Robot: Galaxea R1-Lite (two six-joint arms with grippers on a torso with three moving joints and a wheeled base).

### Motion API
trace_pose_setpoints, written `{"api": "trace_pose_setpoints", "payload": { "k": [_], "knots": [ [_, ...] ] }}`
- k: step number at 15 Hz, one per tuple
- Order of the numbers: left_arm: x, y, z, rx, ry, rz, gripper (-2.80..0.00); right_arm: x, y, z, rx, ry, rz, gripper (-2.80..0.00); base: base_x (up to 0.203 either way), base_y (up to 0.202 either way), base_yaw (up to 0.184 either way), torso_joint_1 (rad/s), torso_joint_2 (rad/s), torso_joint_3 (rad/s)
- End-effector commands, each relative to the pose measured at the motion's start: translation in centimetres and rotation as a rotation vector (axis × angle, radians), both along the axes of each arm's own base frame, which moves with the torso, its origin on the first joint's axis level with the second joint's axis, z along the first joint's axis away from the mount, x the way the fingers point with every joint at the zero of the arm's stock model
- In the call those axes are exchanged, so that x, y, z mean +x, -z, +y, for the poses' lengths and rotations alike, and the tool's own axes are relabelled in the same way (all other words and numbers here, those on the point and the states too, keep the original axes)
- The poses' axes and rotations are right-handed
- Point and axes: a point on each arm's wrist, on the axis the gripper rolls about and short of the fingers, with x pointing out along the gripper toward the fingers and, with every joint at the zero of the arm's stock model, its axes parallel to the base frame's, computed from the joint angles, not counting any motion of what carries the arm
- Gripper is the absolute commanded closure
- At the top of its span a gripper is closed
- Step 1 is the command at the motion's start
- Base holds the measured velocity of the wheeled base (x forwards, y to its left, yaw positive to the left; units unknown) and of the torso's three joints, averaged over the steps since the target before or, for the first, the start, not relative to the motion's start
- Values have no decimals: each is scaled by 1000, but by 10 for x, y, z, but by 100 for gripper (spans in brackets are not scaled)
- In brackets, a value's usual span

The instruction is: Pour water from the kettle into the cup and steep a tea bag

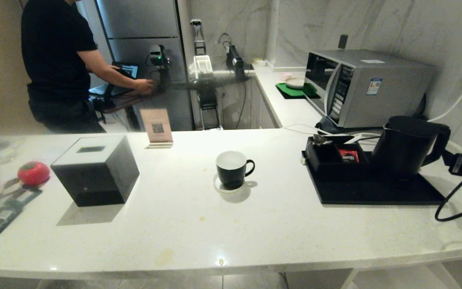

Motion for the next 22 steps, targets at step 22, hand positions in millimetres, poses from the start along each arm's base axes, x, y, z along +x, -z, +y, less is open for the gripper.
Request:
{"api": "trace_pose_setpoints", "payload": {
  "k": [22],
  "knots": [
    [0,0,0,0,0,1,0,61,19,-39,-86,22,-76,-280,0,0,0,0,0,0]
  ]
}}
